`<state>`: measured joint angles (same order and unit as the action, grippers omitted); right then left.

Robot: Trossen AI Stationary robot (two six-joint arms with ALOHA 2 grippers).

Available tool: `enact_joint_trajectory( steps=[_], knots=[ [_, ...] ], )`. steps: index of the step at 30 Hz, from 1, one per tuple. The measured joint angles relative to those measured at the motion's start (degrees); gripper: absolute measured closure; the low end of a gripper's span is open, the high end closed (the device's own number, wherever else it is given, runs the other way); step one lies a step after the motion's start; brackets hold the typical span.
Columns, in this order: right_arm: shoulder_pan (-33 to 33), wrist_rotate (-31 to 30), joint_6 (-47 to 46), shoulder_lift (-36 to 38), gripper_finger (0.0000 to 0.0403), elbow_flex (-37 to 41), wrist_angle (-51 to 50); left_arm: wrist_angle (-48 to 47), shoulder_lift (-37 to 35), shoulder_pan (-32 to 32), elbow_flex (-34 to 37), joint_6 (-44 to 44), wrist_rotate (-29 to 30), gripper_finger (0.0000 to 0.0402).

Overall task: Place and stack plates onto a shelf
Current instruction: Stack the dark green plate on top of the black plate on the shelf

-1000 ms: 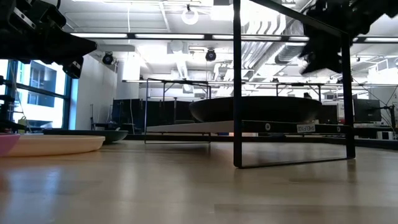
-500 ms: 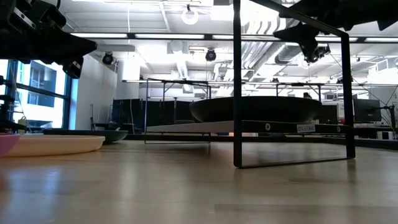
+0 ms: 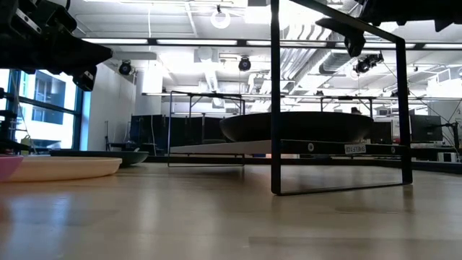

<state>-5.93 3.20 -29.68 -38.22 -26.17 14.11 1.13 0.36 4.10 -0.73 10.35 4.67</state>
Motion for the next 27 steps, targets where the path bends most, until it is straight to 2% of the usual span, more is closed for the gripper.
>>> enact_joint_trajectory(
  steps=[3,8,13,15,20,23,27],
  knots=[
    [0.00,-2.04,-3.60,0.00,0.0187,0.00,2.38,2.18,0.04,0.02,0.02,1.53,-0.02,0.0402],
    [0.00,-7.39,-4.86,0.00,0.0187,0.00,5.45,12.96,0.02,0.13,0.00,16.32,1.54,0.0402],
    [0.00,-10.90,-4.84,-0.02,0.0187,0.00,6.67,23.20,0.34,-0.01,-0.04,20.00,12.35,0.0401],
    [0.00,-11.85,-4.84,-0.08,0.0187,0.00,6.73,24.28,1.70,-0.18,-1.27,21.64,16.11,0.0396],
    [-0.01,-12.26,-4.84,-0.09,0.0187,0.00,7.04,16.34,10.19,-1.65,-9.81,22.43,17.27,0.0351],
    [0.00,-12.26,-4.86,-0.05,0.0187,0.00,7.26,5.33,17.69,-3.66,-18.31,21.43,18.42,0.0310],
    [-0.02,-10.66,-4.85,-0.04,0.0187,0.00,8.45,-14.26,26.08,-7.99,-32.14,20.96,18.75,0.0259]
  ],
)
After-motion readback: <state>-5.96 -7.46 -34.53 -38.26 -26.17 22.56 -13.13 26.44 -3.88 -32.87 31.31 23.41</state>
